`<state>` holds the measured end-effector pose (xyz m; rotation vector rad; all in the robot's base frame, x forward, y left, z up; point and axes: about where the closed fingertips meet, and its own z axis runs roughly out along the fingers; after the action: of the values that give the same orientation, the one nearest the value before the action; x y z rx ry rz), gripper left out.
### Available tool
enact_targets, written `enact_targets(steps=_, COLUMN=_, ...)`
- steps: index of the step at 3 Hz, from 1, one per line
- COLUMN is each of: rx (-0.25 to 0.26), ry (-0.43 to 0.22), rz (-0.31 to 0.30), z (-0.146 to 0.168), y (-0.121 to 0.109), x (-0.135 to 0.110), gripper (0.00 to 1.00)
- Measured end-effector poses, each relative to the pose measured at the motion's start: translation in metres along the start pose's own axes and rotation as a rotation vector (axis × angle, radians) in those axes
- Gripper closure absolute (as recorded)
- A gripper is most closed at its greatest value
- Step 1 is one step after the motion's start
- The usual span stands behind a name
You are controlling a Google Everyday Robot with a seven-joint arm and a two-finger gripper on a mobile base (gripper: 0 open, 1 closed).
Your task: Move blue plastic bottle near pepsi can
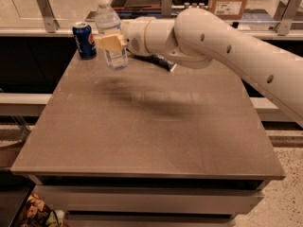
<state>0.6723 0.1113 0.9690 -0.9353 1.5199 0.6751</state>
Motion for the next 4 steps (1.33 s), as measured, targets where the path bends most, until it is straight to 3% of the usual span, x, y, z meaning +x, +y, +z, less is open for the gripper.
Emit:
enact_targets(steps=1, rx=0.045, ry=0.032, rz=0.011, z=0.014, y=-0.030, x=0.001, gripper=1.00)
enact_targets(steps=2, rx=0.068, ry=0.008, rz=0.038, z=0.033, y=-0.059, x=0.009, gripper=1.00)
enact_targets(steps=3, rx=0.061, ry=-0.046, rz=0.062, z=0.061, y=-0.075, x=0.021, gripper=1.00)
enact_targets(steps=4, rx=0.018, ry=-0.112, rz=0.088, z=0.107, y=-0.081, x=0.035, gripper=1.00)
